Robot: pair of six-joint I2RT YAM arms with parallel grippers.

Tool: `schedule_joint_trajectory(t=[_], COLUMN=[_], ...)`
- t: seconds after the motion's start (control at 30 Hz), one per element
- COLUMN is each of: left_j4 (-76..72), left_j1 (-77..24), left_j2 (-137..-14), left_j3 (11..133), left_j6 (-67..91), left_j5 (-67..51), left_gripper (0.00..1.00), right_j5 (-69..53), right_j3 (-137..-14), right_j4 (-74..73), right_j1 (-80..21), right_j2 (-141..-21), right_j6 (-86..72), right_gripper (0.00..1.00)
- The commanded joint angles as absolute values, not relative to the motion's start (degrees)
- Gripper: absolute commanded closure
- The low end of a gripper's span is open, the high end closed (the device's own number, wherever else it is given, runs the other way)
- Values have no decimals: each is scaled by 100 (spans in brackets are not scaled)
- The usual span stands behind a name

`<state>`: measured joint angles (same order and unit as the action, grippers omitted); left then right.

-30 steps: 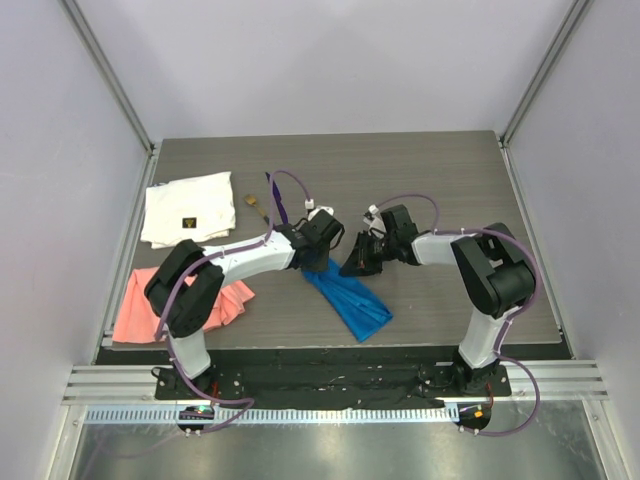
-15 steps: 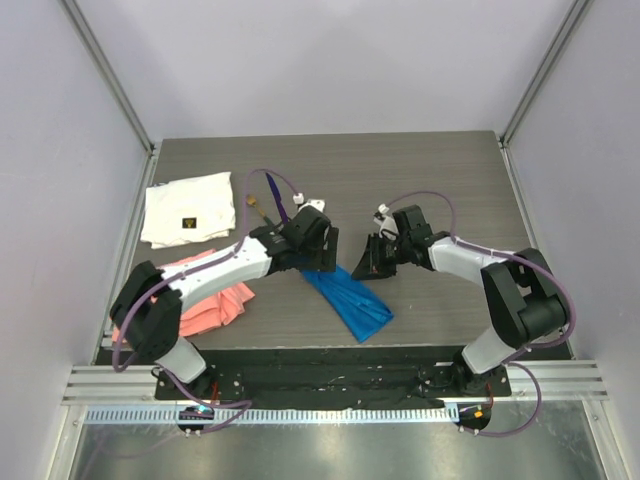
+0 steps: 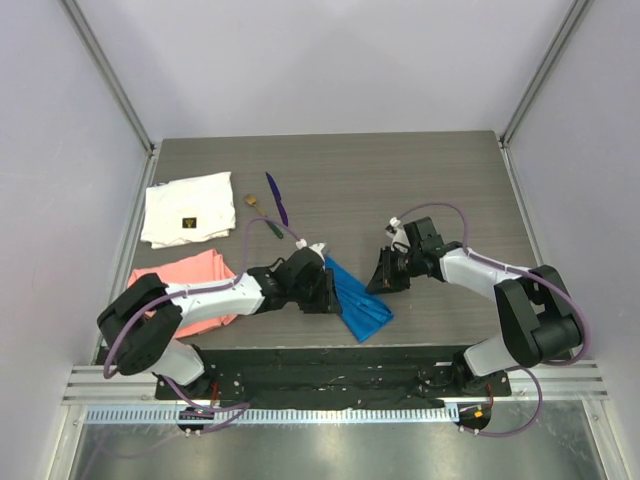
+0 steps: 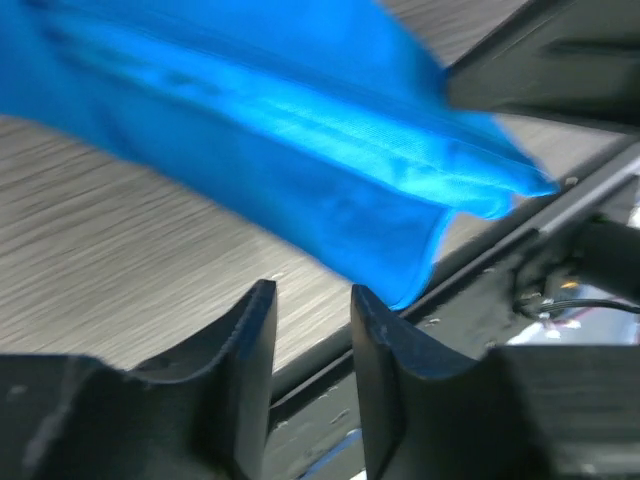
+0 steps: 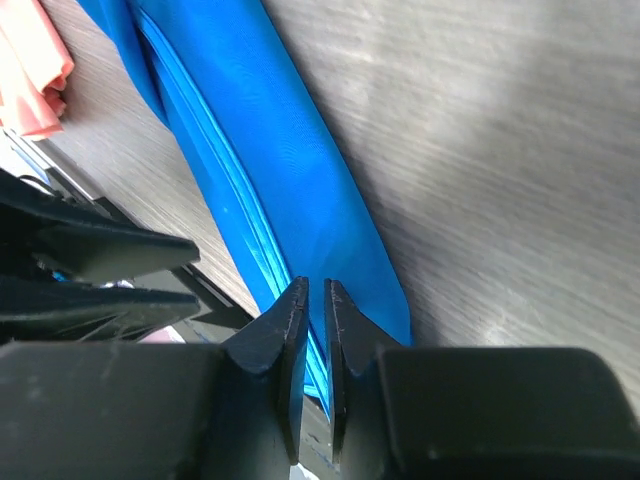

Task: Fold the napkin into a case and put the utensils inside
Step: Grasp the top corner of the smaller rectangle folded napkin from the folded napkin.

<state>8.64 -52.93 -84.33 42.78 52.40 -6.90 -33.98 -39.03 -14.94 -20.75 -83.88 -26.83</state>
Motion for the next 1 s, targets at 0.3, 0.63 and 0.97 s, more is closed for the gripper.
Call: schedule_joint_trajectory(t=[0.3, 0.63, 0.97], left_j4=[-70, 158, 519], left_j1=[-5414, -5546, -5607], left_j2=[-9175, -9141, -8666], left_j3=[4456, 4579, 5097], left_j6=[5458, 5326, 5756], left_j5=[-853, -703, -1308], left_gripper=[69, 74, 41], right_j5=[-3287, -3086, -2305], right_j3=[-3498, -3366, -3805], right_j4=[-1485, -1273, -2240], right_j1=[-2127, -2435, -2426], right_j2=[-7893, -7708, -7155], right_j6=[-2689, -3068, -2663], right_gripper=[81, 79, 63])
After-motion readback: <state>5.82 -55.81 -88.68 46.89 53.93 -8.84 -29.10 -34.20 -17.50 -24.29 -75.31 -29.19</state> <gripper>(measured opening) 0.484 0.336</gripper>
